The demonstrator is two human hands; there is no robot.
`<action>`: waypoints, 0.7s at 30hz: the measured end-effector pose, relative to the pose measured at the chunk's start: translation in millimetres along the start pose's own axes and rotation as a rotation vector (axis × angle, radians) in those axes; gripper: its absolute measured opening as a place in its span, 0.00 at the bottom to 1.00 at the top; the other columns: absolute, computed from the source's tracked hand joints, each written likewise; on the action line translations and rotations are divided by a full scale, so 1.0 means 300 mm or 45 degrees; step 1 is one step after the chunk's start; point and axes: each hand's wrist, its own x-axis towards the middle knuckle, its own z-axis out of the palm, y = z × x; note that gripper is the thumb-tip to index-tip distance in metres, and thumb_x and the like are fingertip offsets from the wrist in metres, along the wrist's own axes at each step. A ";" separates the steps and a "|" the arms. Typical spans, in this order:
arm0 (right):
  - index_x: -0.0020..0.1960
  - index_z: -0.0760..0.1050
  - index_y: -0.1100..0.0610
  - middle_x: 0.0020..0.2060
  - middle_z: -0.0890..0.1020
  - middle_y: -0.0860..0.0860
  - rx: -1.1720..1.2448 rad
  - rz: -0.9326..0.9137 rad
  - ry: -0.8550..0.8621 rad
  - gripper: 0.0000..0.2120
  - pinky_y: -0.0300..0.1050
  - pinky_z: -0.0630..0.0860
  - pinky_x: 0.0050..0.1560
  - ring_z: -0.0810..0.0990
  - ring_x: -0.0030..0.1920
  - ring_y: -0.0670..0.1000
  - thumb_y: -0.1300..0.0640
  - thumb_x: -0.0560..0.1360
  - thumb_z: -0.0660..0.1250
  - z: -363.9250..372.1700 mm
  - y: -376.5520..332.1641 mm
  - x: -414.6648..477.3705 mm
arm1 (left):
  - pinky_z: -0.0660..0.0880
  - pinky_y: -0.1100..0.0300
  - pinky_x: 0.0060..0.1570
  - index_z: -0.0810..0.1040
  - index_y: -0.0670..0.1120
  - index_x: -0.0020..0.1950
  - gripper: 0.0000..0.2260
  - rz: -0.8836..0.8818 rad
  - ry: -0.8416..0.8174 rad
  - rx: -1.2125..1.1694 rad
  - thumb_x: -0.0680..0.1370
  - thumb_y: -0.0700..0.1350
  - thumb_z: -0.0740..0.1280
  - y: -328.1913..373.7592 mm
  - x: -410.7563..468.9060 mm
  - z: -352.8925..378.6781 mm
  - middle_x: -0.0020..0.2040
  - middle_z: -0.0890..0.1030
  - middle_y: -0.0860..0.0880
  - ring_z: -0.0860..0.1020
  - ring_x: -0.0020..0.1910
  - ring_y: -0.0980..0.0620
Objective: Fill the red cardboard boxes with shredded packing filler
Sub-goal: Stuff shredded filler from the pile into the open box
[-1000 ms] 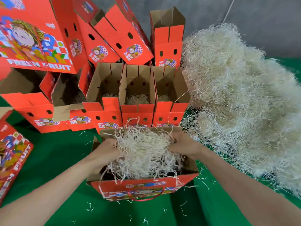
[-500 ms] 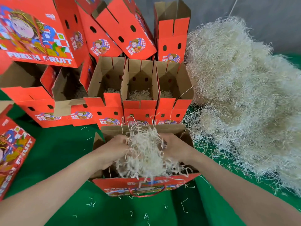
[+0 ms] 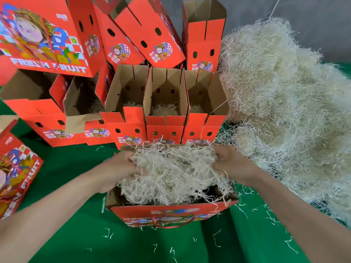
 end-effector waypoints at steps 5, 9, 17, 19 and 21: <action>0.75 0.50 0.56 0.69 0.63 0.50 0.077 0.137 -0.507 0.39 0.40 0.60 0.62 0.61 0.70 0.53 0.70 0.70 0.64 0.115 -0.037 -0.005 | 0.56 0.51 0.69 0.59 0.44 0.72 0.32 0.009 -0.013 -0.376 0.72 0.37 0.70 0.020 0.017 0.053 0.70 0.65 0.45 0.59 0.72 0.47; 0.63 0.71 0.58 0.55 0.79 0.54 0.216 0.062 -0.243 0.24 0.44 0.76 0.56 0.78 0.55 0.51 0.76 0.71 0.59 0.163 -0.037 0.035 | 0.66 0.68 0.59 0.64 0.57 0.62 0.29 0.125 -0.338 -0.212 0.68 0.40 0.74 0.024 0.008 0.033 0.48 0.75 0.65 0.71 0.55 0.64; 0.71 0.61 0.59 0.62 0.74 0.54 0.258 0.156 -0.209 0.26 0.42 0.71 0.61 0.76 0.59 0.51 0.67 0.74 0.61 0.109 -0.040 0.047 | 0.72 0.68 0.32 0.72 0.46 0.48 0.11 0.140 0.006 -0.077 0.71 0.35 0.70 0.016 0.048 0.093 0.41 0.79 0.54 0.77 0.36 0.62; 0.66 0.66 0.59 0.58 0.76 0.54 0.356 0.168 -0.165 0.21 0.38 0.76 0.52 0.79 0.51 0.48 0.69 0.74 0.60 0.053 -0.017 0.027 | 0.71 0.66 0.42 0.70 0.48 0.54 0.15 0.138 0.085 -0.085 0.72 0.39 0.71 0.000 0.046 0.028 0.50 0.76 0.53 0.76 0.45 0.58; 0.69 0.63 0.56 0.63 0.71 0.53 0.334 0.196 -0.126 0.25 0.43 0.72 0.60 0.76 0.55 0.50 0.69 0.74 0.62 0.015 0.002 0.001 | 0.66 0.57 0.57 0.64 0.48 0.68 0.27 0.112 0.067 0.015 0.72 0.42 0.70 -0.026 0.043 -0.013 0.65 0.68 0.49 0.69 0.61 0.51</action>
